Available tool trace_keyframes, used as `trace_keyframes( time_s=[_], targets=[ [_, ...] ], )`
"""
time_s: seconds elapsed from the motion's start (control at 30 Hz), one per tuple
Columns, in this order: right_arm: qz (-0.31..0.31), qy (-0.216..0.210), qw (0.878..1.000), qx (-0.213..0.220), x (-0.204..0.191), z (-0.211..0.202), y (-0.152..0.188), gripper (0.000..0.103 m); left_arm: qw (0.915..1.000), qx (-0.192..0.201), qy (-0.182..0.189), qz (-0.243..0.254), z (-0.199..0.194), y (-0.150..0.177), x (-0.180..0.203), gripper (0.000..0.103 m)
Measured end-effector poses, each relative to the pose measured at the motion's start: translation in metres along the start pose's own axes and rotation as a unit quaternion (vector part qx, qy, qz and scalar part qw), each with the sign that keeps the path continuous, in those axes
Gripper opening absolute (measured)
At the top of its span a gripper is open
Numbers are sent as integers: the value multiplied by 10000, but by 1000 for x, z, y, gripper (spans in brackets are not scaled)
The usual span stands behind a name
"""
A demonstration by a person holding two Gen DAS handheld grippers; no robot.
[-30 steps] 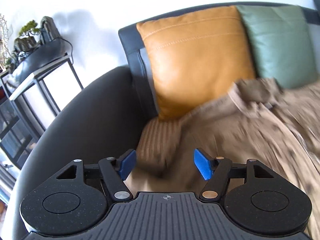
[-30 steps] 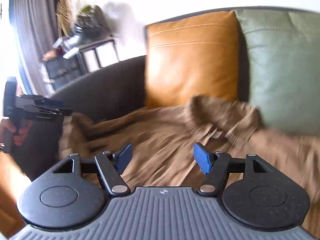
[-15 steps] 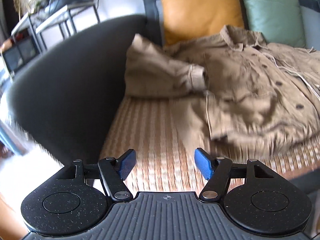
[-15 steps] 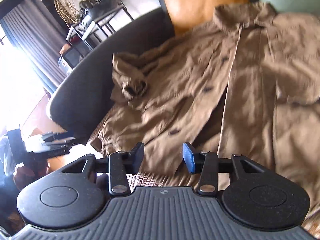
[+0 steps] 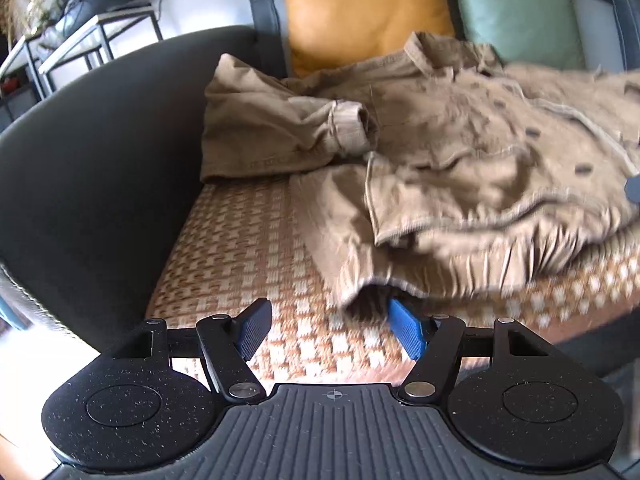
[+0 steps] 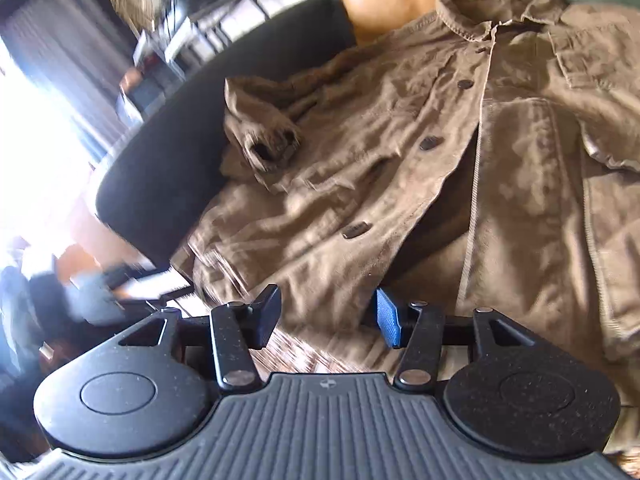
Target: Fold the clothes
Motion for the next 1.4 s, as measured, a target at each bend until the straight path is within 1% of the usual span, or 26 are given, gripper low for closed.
trace_keyframes(
  time_s=[0.07,0.2,0.23,0.27,0.3,0.33,0.4,0.47,0.57,0.6,0.63,0.7,0.73,0.77,0.83,0.87,0.9,0.93,0.97,1.0,1.1,1.17,1.23,1.27,1.37,1.4],
  targets=[
    [217,-212,9995,109,0,-2,-3,56,9999,62,52,-138,1,-5,-1,76],
    [125,-195,9997,-14,4,1,2,55,9994,-9,113,-314,9,-4,1,70],
    [100,-196,9998,-20,3,2,1,47,9993,-8,120,-356,9,-4,1,68],
    [93,-198,9998,-25,1,3,-1,28,9991,-16,146,-392,9,-5,2,54],
    [173,-220,9996,-14,-1,2,-6,22,9988,-36,211,-433,8,-6,3,27],
    [256,-308,9992,87,-5,-4,-17,10,9986,-55,224,-481,7,-7,4,18],
    [247,-509,9978,350,-17,-23,-44,4,9987,14,151,-490,2,-12,1,10],
    [221,-679,9958,582,-28,-42,-69,4,9984,69,221,-519,-3,-16,-1,10],
    [-58,-478,9978,458,-27,-55,-82,3,9992,43,272,-301,-7,-14,0,9],
    [-62,-305,9991,286,-21,-53,-78,3,9995,13,261,-179,-6,-12,2,9],
    [-57,-79,10000,15,-14,-48,-68,3,9996,-36,256,-69,-5,-9,4,9],
    [-28,325,9985,-433,2,-38,-46,3,9996,-119,216,115,-1,-2,7,9],
    [8,475,9971,-591,9,-33,-34,3,9996,-133,176,151,0,-1,7,9],
    [113,469,9970,-601,12,-31,-26,5,9997,-123,162,142,0,0,5,9],
    [172,387,9979,-496,14,-30,-17,6,9997,-73,179,123,-2,0,4,16],
    [150,321,9986,-400,14,-31,-16,10,9997,-40,173,157,-2,-1,4,28],
    [101,250,9991,-319,12,-32,-15,14,9996,-8,148,224,-3,0,5,36],
    [-63,156,9994,-303,8,-34,-14,25,9995,0,121,302,-2,-1,7,37],
    [-265,73,9992,-286,3,-35,-13,30,9992,3,94,381,-1,-1,9,37],
    [-636,43,9976,-268,-4,-35,-12,31,9991,20,91,409,-1,-2,9,37],
    [-1725,-55,9848,-207,-28,-35,-9,35,9997,87,123,207,-1,-8,8,39],
    [-2248,-182,9742,-119,-44,-34,-11,44,9998,96,130,71,0,-10,5,41],
    [-2633,-308,9641,-162,-55,-31,-9,49,9999,84,127,-22,2,-10,4,42],
    [-2890,-290,9565,-283,-56,-27,-5,50,9999,73,120,-42,2,-9,3,42],
    [-3773,-68,9222,-847,-50,-14,13,50,9999,51,121,-90,3,-8,2,42],
    [-3915,-41,9152,-957,-46,-12,17,50,9999,48,117,-99,3,-8,2,43]
  ],
)
Point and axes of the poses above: each gripper's, at about its wrist camera, not at the fingertips, and z roughly the way its jaws point, x to its right, y to its underside, the point moved 9 cm from there along z, roughly the way its jaws point, and after that the axes turned 5 degrees about x, right-handed, at the moved point
